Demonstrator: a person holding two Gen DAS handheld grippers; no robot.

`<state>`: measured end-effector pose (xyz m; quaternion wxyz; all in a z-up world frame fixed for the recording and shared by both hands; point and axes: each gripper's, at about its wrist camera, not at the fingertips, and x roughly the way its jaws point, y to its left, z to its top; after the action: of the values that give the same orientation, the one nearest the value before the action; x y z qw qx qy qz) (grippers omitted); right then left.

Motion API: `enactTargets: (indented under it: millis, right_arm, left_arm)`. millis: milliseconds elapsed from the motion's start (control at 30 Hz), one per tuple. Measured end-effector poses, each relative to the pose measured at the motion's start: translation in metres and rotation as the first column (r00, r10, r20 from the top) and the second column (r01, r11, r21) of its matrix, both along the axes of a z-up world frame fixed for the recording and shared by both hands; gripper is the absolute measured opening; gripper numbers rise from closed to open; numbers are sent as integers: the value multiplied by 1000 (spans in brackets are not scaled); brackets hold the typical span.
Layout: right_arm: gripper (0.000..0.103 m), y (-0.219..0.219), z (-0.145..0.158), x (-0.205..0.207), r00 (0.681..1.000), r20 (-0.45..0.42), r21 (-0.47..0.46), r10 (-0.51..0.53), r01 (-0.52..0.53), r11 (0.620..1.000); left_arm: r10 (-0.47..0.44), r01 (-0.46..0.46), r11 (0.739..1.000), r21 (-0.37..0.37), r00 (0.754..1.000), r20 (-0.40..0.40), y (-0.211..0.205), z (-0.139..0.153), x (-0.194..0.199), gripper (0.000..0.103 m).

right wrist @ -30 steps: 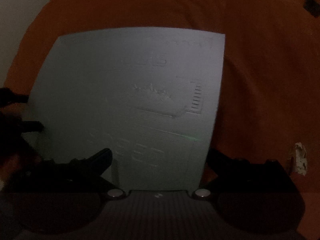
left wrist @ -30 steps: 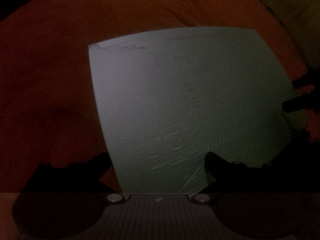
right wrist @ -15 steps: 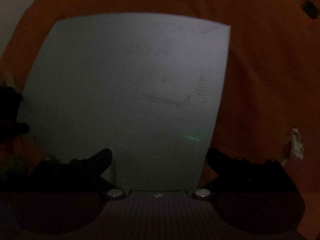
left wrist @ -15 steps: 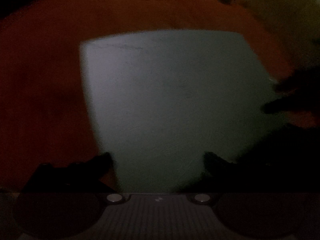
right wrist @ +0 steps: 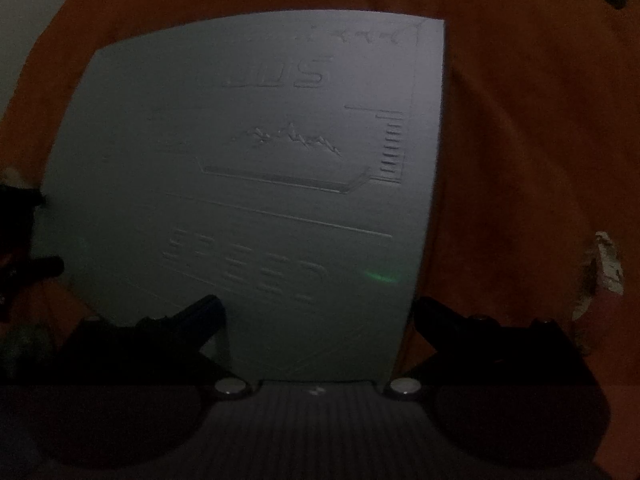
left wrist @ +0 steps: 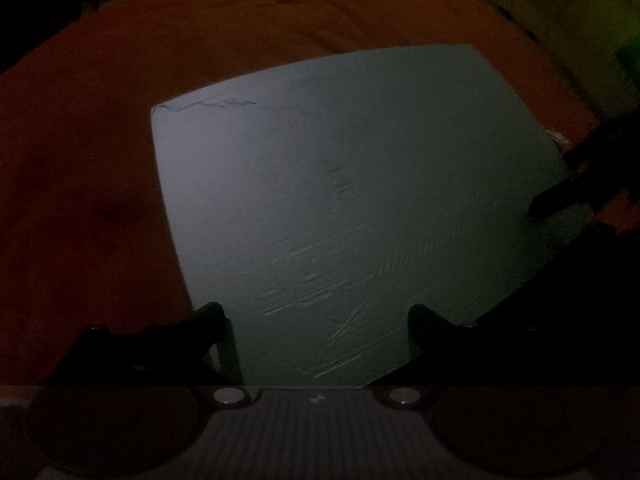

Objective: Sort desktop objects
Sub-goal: 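Open both tools and pull them back from the lid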

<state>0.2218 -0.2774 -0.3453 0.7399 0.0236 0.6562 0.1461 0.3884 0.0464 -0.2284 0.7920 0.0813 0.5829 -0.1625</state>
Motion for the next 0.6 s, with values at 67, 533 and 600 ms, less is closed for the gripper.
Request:
enactTargets:
  millis: [67, 533, 600]
  right_arm:
    - [103, 8, 2, 3, 1000, 4, -19, 1, 0, 1000]
    - [103, 84, 115, -56, 910, 379, -54, -170, 205, 977]
    - [103, 97, 119, -70, 904, 383, -50, -192, 228, 972]
  left_arm:
    - [32, -32, 999, 2, 999, 18, 5, 1, 3, 99]
    - [368, -359, 928, -101, 833, 414, 4, 62, -29, 103]
    - [347, -330, 936, -121, 820, 456, -11, 81, -60, 103]
